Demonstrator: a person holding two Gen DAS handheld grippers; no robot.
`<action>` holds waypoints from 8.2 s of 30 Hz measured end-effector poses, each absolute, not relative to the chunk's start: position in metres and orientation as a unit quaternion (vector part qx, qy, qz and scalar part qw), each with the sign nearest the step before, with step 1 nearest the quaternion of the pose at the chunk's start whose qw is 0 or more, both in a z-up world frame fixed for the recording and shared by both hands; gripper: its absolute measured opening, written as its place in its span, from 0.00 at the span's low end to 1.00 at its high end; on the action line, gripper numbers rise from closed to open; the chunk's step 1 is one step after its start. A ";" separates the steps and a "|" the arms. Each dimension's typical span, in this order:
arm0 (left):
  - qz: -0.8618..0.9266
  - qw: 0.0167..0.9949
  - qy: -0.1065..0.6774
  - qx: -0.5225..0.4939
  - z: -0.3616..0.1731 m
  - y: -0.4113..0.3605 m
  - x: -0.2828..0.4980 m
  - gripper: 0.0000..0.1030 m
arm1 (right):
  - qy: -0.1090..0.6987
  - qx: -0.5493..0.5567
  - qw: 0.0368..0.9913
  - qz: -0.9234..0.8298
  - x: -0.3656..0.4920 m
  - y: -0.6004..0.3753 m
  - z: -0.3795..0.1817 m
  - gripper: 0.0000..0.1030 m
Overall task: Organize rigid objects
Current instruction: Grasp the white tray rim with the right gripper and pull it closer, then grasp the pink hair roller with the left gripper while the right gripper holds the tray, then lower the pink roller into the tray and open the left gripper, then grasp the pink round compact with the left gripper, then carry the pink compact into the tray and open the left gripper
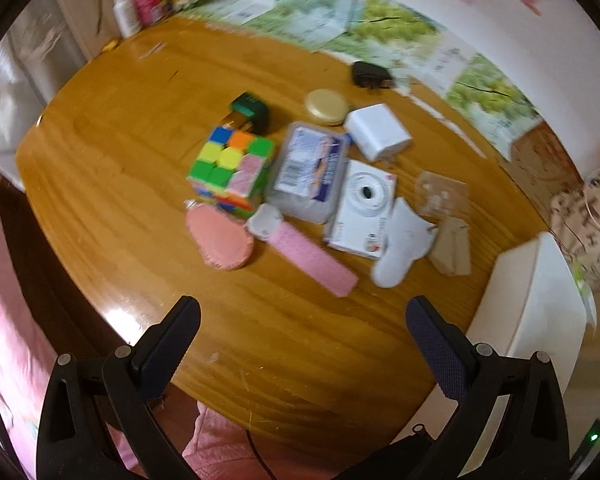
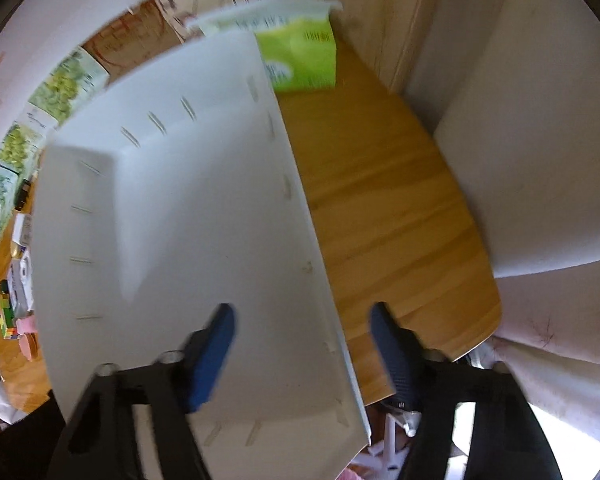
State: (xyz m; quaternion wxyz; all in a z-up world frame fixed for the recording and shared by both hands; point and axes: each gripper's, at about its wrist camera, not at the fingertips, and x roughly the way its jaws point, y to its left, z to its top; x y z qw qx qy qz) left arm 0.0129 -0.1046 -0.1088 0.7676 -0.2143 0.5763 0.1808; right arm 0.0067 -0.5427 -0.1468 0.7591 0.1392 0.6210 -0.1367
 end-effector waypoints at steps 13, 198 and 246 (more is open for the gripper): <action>0.210 0.693 0.629 -0.282 -0.135 -0.058 -0.003 0.99 | 0.632 0.093 0.762 -0.108 0.021 -0.533 -0.156 0.04; 0.168 0.688 0.637 -0.304 -0.219 0.006 0.065 0.78 | 0.655 0.056 0.752 -0.045 0.059 -0.473 -0.186 0.04; 0.046 0.797 0.587 -0.137 -0.069 -0.123 0.044 0.60 | 0.662 -0.015 0.749 0.019 0.056 -0.430 -0.206 0.06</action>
